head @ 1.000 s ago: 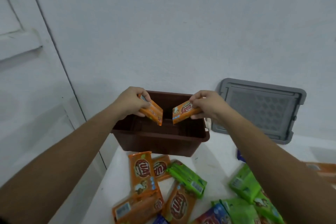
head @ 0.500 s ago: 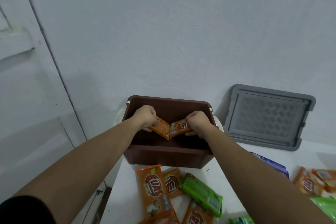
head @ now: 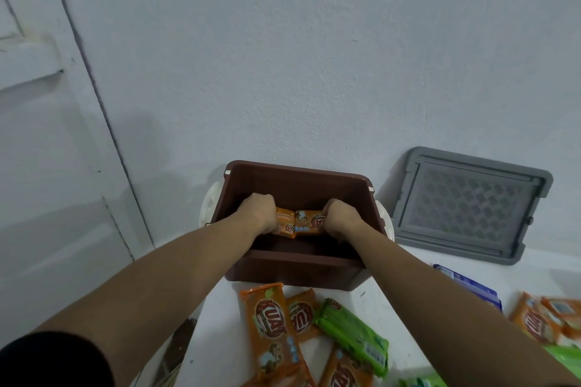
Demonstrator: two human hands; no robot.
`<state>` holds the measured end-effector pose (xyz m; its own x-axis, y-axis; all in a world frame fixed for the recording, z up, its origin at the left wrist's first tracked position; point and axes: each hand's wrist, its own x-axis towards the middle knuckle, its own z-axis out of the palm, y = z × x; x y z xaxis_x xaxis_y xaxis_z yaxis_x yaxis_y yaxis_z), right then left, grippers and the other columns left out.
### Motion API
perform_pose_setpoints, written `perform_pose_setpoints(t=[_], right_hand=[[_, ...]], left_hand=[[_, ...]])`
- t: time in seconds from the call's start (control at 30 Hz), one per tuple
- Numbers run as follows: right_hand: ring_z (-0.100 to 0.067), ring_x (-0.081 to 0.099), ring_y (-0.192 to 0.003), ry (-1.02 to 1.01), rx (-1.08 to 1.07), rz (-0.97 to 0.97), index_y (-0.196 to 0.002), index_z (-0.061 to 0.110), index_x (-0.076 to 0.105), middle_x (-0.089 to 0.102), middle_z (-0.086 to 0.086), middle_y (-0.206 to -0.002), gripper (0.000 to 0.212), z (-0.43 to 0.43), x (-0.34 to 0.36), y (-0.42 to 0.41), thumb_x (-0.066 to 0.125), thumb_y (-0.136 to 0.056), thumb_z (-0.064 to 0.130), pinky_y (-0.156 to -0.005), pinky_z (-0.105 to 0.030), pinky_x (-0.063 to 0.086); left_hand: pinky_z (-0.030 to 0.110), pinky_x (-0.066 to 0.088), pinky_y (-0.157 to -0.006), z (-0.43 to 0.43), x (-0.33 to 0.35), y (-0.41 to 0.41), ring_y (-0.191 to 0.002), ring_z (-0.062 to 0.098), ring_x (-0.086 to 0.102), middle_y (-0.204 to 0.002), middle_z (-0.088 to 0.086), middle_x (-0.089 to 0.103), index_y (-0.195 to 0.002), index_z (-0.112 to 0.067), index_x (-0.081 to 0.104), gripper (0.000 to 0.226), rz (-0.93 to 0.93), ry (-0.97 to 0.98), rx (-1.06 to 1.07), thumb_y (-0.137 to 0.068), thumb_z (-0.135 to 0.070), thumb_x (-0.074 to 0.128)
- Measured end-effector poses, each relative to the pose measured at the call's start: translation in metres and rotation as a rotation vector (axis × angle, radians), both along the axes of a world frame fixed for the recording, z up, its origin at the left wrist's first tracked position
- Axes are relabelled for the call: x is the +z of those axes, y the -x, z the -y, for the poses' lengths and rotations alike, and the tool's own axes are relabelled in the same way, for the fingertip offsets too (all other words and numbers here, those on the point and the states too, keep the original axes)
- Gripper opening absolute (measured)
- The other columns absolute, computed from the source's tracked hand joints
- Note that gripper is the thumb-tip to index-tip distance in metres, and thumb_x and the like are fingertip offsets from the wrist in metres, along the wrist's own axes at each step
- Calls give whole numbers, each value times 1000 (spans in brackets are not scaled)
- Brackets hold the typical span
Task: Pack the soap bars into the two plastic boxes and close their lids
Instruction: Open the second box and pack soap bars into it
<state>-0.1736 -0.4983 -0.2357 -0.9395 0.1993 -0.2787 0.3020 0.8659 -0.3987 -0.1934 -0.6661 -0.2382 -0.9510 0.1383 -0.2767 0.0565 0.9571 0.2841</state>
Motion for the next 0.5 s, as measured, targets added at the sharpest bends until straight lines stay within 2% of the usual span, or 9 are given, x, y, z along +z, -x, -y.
perform_pose_setpoints(t=[0.27, 0.37, 0.43, 0.5], right_hand=[[-22, 60, -107, -135, 116, 72, -123, 9, 55, 60, -10, -120, 36, -1, -2, 3, 62, -90, 18, -92, -31, 51], [-23, 61, -107, -157, 168, 89, -125, 8, 56, 62, -10, -120, 37, -2, 6, -1, 60, -91, 24, -92, -31, 50], [-22, 62, -105, -125, 183, 34, -122, 8, 60, 64, -9, -118, 34, -4, 19, -9, 59, -92, 25, -87, -28, 49], [-20, 63, -101, -63, 177, -72, -116, 10, 64, 66, -7, -113, 28, -5, 34, -19, 59, -92, 24, -80, -27, 49]], left_hand=[[34, 50, -89, -2, -1, 3, -105, 24, 60, -121, 9, 59, -126, -12, 53, 56, 41, 124, -51, -80, -37, 73], [32, 51, -83, -3, 9, 0, -96, 22, 61, -116, 9, 61, -124, -10, 55, 56, 54, 160, -57, -79, -37, 74], [30, 51, -75, -3, 22, -4, -87, 20, 60, -108, 8, 64, -120, -10, 59, 52, 36, 171, -82, -78, -39, 74], [31, 52, -76, 1, 35, -12, -90, 21, 62, -106, 6, 64, -115, -13, 62, 48, -61, 107, -108, -77, -40, 74]])
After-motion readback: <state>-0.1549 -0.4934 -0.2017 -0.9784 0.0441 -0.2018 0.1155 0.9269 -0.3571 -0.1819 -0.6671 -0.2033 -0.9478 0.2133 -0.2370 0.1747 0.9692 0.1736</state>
